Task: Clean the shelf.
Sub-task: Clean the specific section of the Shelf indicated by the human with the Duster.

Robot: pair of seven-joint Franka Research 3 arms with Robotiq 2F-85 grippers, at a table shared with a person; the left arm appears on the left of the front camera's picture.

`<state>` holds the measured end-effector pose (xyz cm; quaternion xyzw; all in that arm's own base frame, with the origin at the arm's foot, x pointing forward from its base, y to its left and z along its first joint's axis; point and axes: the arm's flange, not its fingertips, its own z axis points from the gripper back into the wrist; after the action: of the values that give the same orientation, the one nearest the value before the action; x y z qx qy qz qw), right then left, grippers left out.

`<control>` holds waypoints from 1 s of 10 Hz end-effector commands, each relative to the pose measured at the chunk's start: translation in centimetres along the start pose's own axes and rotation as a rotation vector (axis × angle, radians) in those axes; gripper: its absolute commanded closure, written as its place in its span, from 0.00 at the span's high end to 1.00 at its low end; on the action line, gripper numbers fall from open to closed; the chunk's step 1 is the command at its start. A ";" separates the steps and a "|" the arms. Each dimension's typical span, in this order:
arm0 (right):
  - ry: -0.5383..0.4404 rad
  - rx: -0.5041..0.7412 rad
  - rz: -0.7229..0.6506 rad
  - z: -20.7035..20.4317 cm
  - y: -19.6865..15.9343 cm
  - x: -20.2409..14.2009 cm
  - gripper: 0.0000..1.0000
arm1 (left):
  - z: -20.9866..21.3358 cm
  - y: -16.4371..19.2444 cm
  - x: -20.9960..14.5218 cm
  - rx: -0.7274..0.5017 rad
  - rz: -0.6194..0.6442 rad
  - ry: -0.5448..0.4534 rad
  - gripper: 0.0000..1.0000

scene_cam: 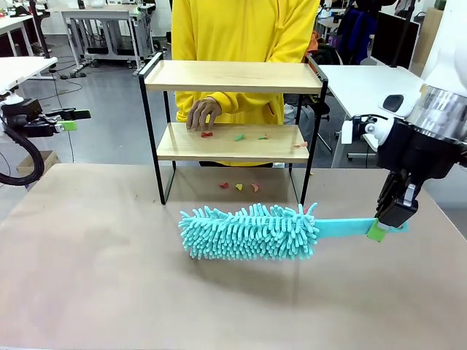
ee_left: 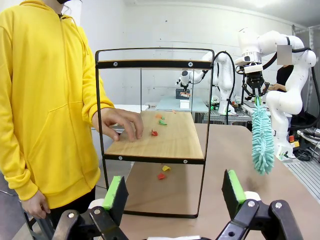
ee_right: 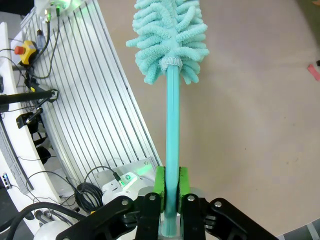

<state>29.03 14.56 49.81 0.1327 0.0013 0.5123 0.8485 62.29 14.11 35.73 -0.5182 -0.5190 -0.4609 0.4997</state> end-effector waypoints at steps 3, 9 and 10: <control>-0.016 0.002 -0.018 0.4 0.2 0.4 0.14 | 0.0 -0.2 0.3 -0.003 -0.003 -0.001 1.00; -0.147 -0.039 -0.110 0.0 3.8 3.3 0.14 | 0.0 -0.2 0.3 -0.003 -0.003 -0.001 1.00; -0.202 -0.056 -0.175 0.6 5.6 4.3 0.14 | 0.0 -0.2 0.3 -0.003 -0.003 -0.001 1.00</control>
<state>27.63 18.55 51.48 0.1548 -0.0441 0.4587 0.8739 62.29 14.11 35.73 -0.5182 -0.5189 -0.4609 0.4997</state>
